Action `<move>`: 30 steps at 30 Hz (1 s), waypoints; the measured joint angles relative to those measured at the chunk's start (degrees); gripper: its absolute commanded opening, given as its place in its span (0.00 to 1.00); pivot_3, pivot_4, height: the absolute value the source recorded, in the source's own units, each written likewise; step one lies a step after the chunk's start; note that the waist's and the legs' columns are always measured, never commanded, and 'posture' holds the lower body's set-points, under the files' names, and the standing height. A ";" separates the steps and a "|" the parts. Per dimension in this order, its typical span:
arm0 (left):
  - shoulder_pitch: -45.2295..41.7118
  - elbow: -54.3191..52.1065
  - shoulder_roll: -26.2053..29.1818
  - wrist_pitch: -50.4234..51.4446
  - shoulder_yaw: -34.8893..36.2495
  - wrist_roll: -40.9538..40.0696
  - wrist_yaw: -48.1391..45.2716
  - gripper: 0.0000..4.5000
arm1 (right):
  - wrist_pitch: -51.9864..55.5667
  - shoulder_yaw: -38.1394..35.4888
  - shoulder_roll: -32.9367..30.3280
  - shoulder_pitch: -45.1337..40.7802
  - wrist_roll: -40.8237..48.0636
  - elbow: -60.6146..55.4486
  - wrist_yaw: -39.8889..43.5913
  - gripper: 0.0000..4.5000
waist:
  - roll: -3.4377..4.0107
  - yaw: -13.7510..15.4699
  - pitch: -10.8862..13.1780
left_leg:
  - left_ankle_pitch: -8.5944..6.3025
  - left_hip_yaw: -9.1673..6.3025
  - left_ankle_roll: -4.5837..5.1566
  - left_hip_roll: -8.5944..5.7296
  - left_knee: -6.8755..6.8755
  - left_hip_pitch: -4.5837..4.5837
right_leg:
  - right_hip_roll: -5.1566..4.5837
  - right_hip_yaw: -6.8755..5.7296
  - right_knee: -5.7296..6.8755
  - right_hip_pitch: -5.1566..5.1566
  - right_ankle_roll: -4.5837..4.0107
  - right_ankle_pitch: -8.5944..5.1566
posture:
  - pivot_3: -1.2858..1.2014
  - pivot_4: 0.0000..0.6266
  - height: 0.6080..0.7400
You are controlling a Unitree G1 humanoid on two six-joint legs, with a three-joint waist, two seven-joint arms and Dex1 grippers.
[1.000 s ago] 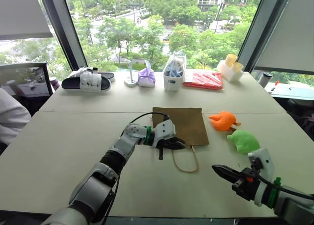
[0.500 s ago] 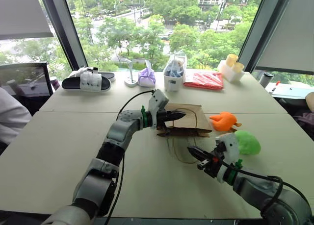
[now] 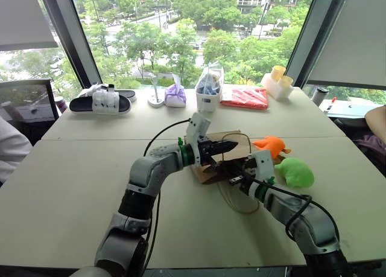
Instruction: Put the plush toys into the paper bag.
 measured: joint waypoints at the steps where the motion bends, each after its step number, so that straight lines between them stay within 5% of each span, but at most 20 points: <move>1: -0.02 -0.26 0.08 0.63 0.51 -0.89 0.08 0.00 | -0.62 0.04 0.23 -0.51 -0.99 1.52 0.03 0.00 | 0.00 -0.02 0.00 | 0.00 0.01 0.00 0.00 0.00 0.00 | 0.00 0.01 0.00 0.00 0.00 0.00 | 0.52 0.24 1.00; 13: -3.67 1.20 0.60 3.42 5.53 -6.80 3.34 0.00 | -10.56 4.10 5.05 -8.20 -11.47 20.81 4.32 0.00 | 0.01 -0.94 0.00 | 0.17 0.03 -0.30 -0.01 -0.01 0.00 | 0.00 0.04 0.08 -0.06 -0.01 0.01 | 0.52 0.24 1.00; 30: -4.20 -6.89 -0.64 6.77 4.37 -14.77 2.33 0.00 | -17.00 5.44 7.72 -9.05 -19.63 24.85 5.80 0.00 | 0.02 -1.23 -0.02 | 0.22 0.05 -0.39 -0.01 0.00 0.06 | 0.00 0.09 0.17 -0.05 -0.02 0.01 | 0.52 0.24 1.00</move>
